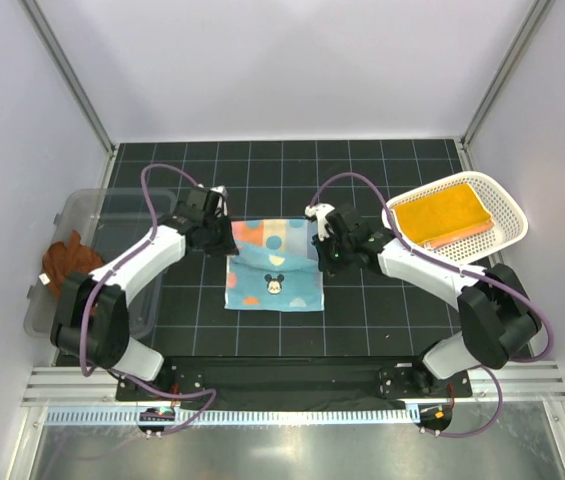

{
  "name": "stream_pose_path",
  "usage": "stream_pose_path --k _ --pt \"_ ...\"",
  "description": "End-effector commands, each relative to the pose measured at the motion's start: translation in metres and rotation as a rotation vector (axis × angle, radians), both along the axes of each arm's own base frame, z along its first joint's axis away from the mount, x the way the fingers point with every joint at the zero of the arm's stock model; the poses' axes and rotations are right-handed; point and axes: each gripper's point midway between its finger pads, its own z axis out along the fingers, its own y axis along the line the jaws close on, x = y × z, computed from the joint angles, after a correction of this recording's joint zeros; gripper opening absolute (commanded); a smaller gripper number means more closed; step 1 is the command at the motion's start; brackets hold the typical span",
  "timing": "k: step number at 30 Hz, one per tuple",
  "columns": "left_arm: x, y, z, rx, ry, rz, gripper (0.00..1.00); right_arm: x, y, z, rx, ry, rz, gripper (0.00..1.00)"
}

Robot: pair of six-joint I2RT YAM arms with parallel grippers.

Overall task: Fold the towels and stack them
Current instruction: Fold the towel

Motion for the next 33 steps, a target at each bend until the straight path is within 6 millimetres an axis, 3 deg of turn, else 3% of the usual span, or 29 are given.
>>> stream_pose_path --k 1,6,10,16,24,28,33 --pt "0.000 0.001 0.032 -0.012 -0.067 -0.014 0.00 0.009 0.000 0.038 0.012 -0.070 -0.021 0.01" --pt "-0.018 0.006 0.033 -0.043 -0.067 0.022 0.00 -0.005 -0.010 0.038 -0.005 -0.032 -0.035 0.01" --pt "-0.036 0.008 0.005 -0.050 0.004 0.037 0.00 -0.021 -0.008 0.023 -0.002 0.021 -0.032 0.01" --pt "-0.042 0.012 -0.015 -0.032 0.041 0.062 0.00 -0.034 -0.006 -0.006 -0.031 0.088 -0.047 0.01" --pt "-0.049 0.020 -0.029 0.008 0.066 0.079 0.00 -0.038 0.002 -0.007 0.012 0.094 -0.045 0.01" --pt "-0.047 0.027 -0.021 0.030 0.042 0.117 0.00 -0.036 0.004 0.002 0.027 0.079 -0.045 0.01" --pt "-0.039 0.032 0.007 0.040 -0.023 0.141 0.00 -0.034 0.007 0.020 0.056 0.052 -0.047 0.01"
